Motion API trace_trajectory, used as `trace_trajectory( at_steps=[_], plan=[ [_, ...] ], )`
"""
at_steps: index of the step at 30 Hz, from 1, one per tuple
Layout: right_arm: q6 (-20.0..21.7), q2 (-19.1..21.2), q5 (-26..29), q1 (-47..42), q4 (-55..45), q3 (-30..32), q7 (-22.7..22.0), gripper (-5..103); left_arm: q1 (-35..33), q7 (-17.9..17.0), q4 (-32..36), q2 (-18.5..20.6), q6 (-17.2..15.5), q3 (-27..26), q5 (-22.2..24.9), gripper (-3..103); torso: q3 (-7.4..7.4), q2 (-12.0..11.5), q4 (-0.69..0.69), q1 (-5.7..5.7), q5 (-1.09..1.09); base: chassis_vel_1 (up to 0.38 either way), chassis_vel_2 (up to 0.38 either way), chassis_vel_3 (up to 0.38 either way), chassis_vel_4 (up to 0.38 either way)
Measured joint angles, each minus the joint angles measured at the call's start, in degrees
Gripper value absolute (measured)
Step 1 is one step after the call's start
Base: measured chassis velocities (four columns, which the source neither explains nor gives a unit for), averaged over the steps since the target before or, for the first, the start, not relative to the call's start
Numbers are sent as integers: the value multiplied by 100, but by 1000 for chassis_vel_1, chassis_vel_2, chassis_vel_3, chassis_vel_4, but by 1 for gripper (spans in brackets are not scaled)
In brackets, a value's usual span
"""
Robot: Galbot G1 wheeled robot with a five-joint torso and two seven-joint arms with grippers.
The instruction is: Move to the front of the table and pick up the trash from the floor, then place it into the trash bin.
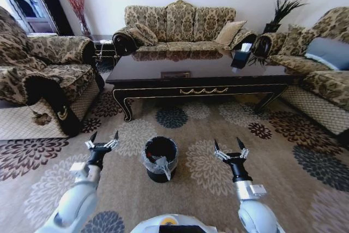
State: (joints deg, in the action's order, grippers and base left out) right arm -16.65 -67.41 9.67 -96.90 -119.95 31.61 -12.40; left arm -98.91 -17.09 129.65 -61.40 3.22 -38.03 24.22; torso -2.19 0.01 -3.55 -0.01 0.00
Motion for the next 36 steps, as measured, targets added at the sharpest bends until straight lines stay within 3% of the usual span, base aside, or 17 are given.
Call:
trace_trajectory(
  at_steps=[9, 16, 20, 36],
  plan=[
    [-42, -133, -30, 8, 58, 21, 10, 100, -667, 169, 173, -514, 364, -194, -467, 100, 0, 0, 0, 0, 0, 0, 0, 0, 0],
    [-43, -109, -77, -58, 11, 18, 17, 100, -1101, 384, 164, -880, 625, -446, -397, 100, 0, 0, 1, 0, 1, 0, 0, 0, 0],
    [-42, -85, -64, -97, -71, 16, 77, 100, -1200, 499, 45, -897, 772, -529, -383, 100, 0, -1, 1, 0, -1, 0, 0, 0, 0],
    [-56, -154, -76, -243, -172, 61, 198, 100, -1185, 574, -62, -639, 790, -401, -425, 100, 0, -1, 0, 0, -1, 0, 0, 0, 0]
  ],
)
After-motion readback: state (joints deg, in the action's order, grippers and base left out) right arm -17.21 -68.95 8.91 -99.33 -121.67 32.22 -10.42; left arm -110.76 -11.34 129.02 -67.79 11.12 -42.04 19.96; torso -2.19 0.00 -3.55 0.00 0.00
